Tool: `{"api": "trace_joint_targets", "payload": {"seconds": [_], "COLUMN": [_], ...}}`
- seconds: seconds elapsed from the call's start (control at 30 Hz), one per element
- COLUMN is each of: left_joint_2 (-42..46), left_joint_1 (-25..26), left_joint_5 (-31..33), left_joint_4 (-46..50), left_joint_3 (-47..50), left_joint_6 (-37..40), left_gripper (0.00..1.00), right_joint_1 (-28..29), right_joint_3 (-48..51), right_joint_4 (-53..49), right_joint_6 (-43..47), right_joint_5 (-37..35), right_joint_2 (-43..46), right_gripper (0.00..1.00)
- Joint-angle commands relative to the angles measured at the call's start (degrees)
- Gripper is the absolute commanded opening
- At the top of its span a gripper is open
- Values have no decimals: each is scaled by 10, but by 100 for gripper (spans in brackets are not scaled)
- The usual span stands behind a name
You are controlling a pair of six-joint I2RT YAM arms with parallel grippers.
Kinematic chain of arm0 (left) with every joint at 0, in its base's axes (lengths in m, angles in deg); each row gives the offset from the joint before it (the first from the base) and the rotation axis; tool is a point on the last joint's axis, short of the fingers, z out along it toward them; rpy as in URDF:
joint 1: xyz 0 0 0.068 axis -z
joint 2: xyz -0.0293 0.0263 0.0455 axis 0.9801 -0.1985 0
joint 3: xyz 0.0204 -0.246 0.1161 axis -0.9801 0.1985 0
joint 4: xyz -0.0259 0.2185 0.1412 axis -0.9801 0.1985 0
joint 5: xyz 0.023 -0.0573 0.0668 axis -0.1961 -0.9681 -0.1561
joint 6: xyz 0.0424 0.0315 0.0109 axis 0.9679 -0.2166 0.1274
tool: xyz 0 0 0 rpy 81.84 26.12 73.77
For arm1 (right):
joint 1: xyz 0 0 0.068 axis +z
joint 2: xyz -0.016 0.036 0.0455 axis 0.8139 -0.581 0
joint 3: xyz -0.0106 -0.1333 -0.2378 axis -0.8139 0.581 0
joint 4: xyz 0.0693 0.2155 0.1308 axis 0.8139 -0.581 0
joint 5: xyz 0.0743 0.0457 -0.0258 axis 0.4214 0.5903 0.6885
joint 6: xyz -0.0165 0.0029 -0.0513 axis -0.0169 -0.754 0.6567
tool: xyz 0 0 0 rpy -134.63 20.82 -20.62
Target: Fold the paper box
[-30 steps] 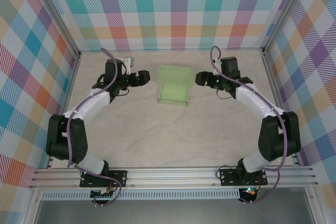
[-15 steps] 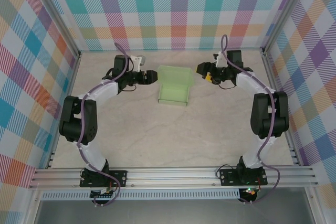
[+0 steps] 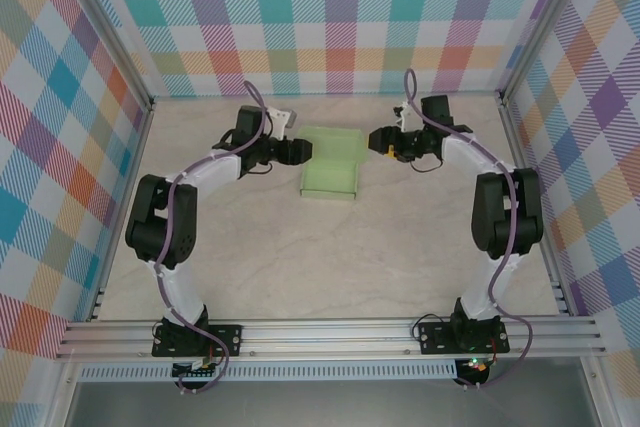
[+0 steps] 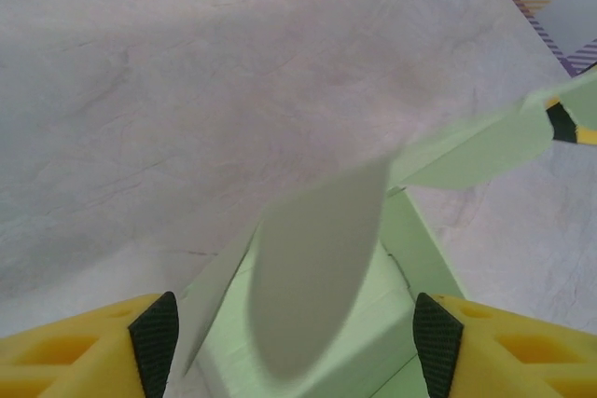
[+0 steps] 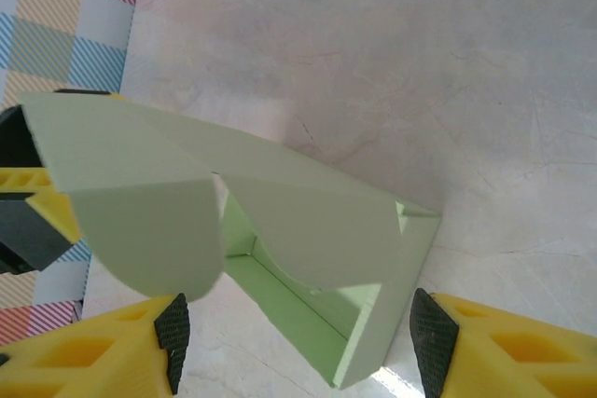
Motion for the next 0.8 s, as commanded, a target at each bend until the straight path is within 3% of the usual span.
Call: {"api": "trace_joint_targets", "payload": {"seconds": [0.0, 0.07, 0.33, 0.6, 0.77], "left_joint_2": [-17, -18, 13, 2, 6], "left_joint_1": [8, 13, 22, 23, 27], "left_joint_5": [23, 32, 43, 65, 63], "left_joint_4": [-1, -1, -48, -46, -49], "left_joint_3": [-27, -28, 21, 15, 18], "left_joint_6": [14, 12, -14, -26, -29], "left_gripper": [64, 56, 55, 36, 33], "right_joint_1": [11, 17, 22, 24, 32], "right_joint_3": [-22, -20, 11, -6, -12], "right_joint_4": [-7, 1, 84, 79, 85], "right_joint_6": [13, 1, -51, -46, -56], "right_joint_5": [-1, 5, 45, 64, 71], "right_joint_2": [-13, -16, 0, -30, -38], "right_gripper": [64, 63, 67, 64, 62]}}
